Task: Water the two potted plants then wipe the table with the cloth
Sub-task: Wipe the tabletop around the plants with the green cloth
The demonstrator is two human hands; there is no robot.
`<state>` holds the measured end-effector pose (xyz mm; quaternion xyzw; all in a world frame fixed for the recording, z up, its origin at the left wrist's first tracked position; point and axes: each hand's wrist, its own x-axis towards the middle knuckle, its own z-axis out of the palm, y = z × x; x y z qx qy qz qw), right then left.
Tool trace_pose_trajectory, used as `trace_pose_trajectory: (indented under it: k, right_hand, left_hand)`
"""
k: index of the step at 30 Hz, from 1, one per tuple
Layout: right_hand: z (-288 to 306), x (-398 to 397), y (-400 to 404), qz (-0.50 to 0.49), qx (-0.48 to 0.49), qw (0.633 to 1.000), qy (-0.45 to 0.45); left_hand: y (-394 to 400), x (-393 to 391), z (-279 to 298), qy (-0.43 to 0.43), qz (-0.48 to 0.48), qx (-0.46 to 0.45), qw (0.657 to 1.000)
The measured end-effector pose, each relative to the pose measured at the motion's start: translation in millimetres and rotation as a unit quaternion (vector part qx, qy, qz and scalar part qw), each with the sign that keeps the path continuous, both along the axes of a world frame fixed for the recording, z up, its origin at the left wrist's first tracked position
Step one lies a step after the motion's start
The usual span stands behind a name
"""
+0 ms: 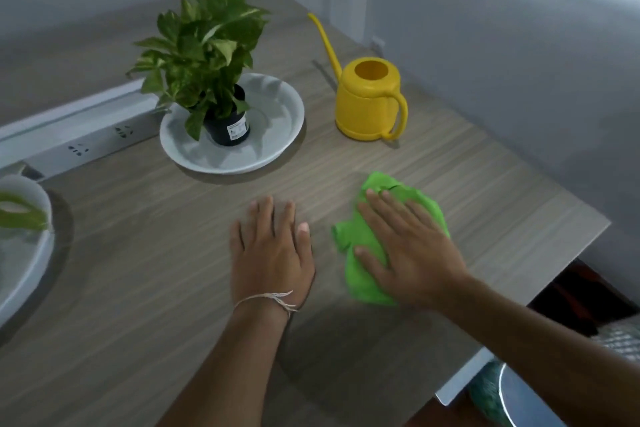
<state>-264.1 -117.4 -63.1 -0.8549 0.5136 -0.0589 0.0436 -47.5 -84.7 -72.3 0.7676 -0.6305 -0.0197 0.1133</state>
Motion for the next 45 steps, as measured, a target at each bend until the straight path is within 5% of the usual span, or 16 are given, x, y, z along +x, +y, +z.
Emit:
trace_pose_trajectory:
  k: [4,7,9,12,14,21,23,27,29,31,37,45]
  right_hand:
    - [7,-70,-86,-0.212,0.032,0.976,0.033]
    - [8,-66,-119,-0.281,0.053,0.957,0.042]
    - [7,-42,-94,-0.211,0.038,0.975,0.065]
    - [3,-30,2,0.036,0.012,0.997,0.061]
    - [2,-58,24,0.093,0.014,0.994,0.058]
    - [16,-134,-114,-0.285,0.052,0.956,0.038]
    - [14,-102,-107,-0.266,0.059,0.961,0.043]
    - [12,-48,18,0.03,0.047,0.997,0.06]
    - [12,-69,50,0.085,0.055,0.993,0.059]
    - [6,-103,31,0.049,0.03,0.995,0.076]
    - [9,-97,-51,-0.259,0.058,0.964,0.033]
    - [5,44,52,-0.11,0.04,0.993,0.031]
  left_hand:
    - [1,0,5,0.006,0.003,0.022,1.0]
    - [1,0,6,0.005,0.003,0.017,1.0]
    - [1,0,5,0.0,-0.002,0.02,1.0]
    - [1,1,5,-0.012,0.0,0.01,1.0]
    - [1,0,3,-0.017,-0.002,0.015,1.0]
    - [0,-2,5,-0.014,0.004,0.029,0.999]
    - [0,-1,4,-0.02,0.002,0.026,0.999]
    - [3,-1,1,-0.028,0.006,0.007,1.0]
    - [3,-1,0,-0.027,0.0,-0.002,1.0]
    - [1,0,0,-0.022,0.001,-0.006,1.0]
    - [5,-1,2,0.011,0.002,0.002,1.0]
    - [45,17,-3,0.054,-0.04,-0.023,0.997]
